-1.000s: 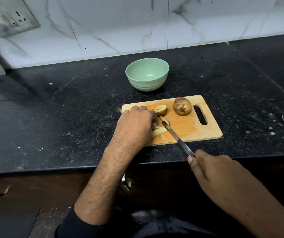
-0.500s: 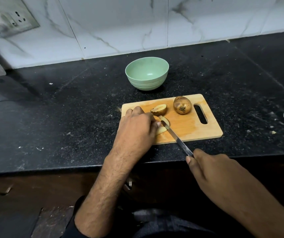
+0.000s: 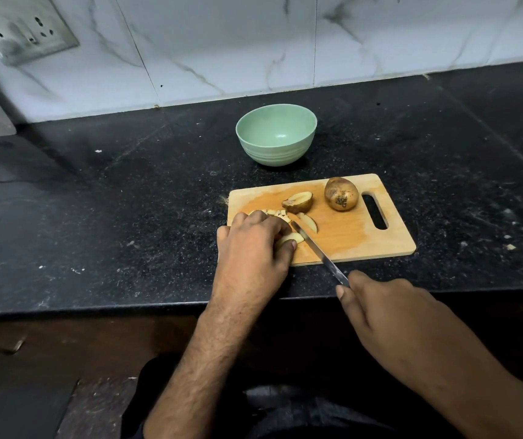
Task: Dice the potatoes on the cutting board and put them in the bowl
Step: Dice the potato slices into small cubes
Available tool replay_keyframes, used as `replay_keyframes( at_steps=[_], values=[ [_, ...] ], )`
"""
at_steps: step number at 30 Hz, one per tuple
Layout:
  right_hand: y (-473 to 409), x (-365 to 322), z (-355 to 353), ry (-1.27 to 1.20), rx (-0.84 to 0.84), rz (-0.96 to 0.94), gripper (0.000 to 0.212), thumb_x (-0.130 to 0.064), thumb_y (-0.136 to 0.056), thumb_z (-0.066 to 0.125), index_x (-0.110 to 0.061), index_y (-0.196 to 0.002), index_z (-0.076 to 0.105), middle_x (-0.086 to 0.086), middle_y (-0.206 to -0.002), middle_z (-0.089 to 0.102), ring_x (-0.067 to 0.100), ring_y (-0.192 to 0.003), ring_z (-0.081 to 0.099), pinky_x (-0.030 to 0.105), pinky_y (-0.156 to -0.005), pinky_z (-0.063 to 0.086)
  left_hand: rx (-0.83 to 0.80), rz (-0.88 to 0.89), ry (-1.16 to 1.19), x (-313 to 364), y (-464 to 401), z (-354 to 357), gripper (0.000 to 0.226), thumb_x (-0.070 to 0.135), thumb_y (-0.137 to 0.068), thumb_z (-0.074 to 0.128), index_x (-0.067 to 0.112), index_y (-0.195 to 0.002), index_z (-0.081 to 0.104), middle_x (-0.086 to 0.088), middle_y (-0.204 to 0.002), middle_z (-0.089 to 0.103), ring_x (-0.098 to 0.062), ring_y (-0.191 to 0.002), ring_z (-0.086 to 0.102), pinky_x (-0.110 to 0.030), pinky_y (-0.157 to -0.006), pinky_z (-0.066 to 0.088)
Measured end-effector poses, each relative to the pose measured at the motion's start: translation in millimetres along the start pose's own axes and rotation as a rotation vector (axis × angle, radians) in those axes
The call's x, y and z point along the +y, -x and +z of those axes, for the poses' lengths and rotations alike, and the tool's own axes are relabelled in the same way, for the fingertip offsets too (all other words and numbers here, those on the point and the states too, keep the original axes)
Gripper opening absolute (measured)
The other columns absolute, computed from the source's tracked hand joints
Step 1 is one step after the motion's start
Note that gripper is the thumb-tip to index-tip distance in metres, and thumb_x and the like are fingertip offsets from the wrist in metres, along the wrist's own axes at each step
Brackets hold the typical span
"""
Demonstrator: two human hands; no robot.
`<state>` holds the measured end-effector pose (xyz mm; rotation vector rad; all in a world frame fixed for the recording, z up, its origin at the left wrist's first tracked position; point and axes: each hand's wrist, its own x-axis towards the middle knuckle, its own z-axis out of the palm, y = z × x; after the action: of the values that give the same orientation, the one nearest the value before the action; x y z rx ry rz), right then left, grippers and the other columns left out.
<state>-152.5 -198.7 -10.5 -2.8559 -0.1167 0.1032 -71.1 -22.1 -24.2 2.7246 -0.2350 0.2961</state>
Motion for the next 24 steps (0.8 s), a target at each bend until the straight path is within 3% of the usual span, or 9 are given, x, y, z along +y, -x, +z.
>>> replay_keyframes(
  at_steps=[11,20,24],
  values=[
    [2,1,-8,-0.029,0.039,0.022,0.034,-0.057,-0.101,0.017,-0.032,-0.085,0.035,-0.008,-0.071,0.053,0.008,-0.064,0.048,0.031,-0.059,0.039,-0.047,0.002,-0.016,-2,-1,-1,0.019,0.047,-0.093,0.060,0.033,-0.106,0.059,0.014,-0.105,0.052,-0.012,-0.106,0.042,-0.036,-0.090,0.029],
    [4,-3,-10,-0.015,-0.001,0.027,0.034,-0.057,-0.101,0.018,-0.031,-0.082,0.031,-0.008,-0.070,0.051,0.006,-0.059,0.042,0.029,-0.057,0.036,-0.149,0.036,-0.112,0,-9,-8,0.027,0.048,-0.094,0.057,0.033,-0.116,0.059,0.010,-0.113,0.052,-0.014,-0.112,0.041,-0.040,-0.095,0.032],
    [5,-5,-12,0.002,-0.019,0.028,0.033,-0.056,-0.102,0.017,-0.032,-0.083,0.030,-0.008,-0.070,0.051,0.005,-0.058,0.044,0.022,-0.050,0.031,-0.135,0.025,-0.090,2,-9,-8,0.023,0.047,-0.094,0.057,0.032,-0.113,0.060,0.011,-0.109,0.052,-0.014,-0.111,0.042,-0.039,-0.095,0.031]
  ],
)
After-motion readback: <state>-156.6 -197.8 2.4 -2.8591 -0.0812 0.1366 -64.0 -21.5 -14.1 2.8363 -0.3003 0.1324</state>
